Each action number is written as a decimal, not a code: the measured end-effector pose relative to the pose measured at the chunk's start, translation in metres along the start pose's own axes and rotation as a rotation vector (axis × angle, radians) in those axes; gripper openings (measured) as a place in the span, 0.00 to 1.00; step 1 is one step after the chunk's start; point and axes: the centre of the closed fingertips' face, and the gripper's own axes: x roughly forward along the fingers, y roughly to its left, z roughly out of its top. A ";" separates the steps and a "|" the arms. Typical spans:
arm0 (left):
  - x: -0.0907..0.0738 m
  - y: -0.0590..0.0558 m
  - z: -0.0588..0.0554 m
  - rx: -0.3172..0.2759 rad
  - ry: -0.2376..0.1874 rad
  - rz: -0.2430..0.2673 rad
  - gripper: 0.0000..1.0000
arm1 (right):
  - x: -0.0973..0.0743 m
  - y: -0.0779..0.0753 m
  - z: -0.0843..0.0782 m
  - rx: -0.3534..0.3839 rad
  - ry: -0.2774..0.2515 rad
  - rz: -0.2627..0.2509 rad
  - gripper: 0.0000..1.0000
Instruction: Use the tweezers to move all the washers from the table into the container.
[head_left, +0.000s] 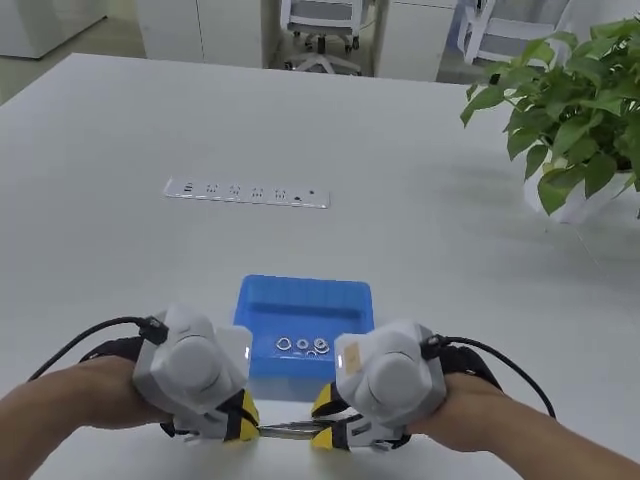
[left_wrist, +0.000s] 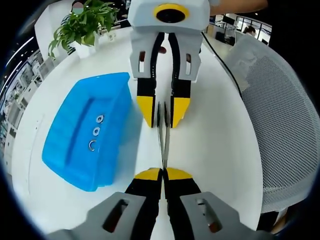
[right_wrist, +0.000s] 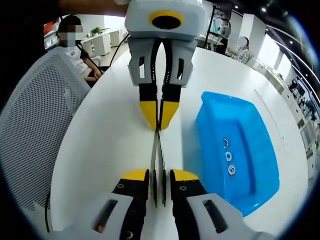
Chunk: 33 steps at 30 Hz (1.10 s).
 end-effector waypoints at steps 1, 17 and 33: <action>0.000 0.000 0.000 0.000 0.000 0.002 0.07 | 0.000 0.000 0.000 0.003 0.000 0.000 0.21; -0.034 0.009 0.017 -0.151 -0.176 0.127 0.30 | -0.040 -0.012 0.007 0.145 -0.093 -0.144 0.34; -0.084 0.008 0.025 -0.286 -0.345 0.274 0.58 | -0.104 -0.021 -0.013 0.354 -0.229 -0.361 0.60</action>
